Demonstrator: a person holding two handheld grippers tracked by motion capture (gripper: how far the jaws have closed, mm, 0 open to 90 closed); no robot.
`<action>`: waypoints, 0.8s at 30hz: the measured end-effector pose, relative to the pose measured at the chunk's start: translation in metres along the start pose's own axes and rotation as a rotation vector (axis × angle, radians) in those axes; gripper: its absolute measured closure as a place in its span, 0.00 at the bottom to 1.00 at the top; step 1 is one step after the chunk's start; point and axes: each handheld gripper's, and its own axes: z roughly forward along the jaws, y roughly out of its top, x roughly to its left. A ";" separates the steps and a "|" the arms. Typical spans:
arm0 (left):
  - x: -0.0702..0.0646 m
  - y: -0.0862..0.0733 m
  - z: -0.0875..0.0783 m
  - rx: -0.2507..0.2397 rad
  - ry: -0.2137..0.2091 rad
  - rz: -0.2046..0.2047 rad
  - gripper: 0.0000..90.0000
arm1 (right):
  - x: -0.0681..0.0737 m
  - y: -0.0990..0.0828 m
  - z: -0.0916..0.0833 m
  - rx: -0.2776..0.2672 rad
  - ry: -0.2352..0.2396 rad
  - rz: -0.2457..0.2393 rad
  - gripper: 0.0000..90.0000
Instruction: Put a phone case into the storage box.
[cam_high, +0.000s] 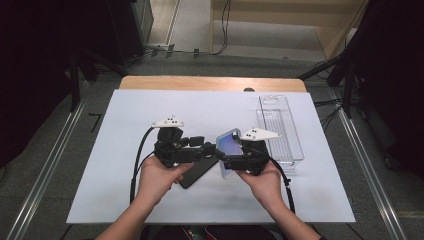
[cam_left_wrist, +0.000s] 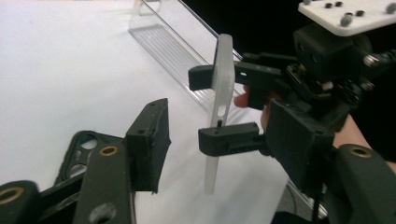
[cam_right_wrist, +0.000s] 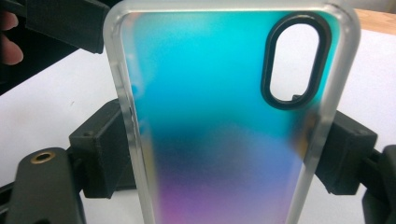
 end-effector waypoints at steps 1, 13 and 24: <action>0.001 -0.001 0.000 0.008 0.002 0.010 0.42 | -0.002 0.000 -0.001 -0.002 0.009 -0.003 0.17; 0.014 -0.009 -0.003 0.106 -0.098 0.140 0.38 | -0.022 0.004 -0.015 -0.009 0.184 -0.058 0.17; 0.031 -0.029 -0.004 0.139 -0.147 0.229 0.38 | -0.035 0.003 -0.033 0.000 0.278 -0.135 0.17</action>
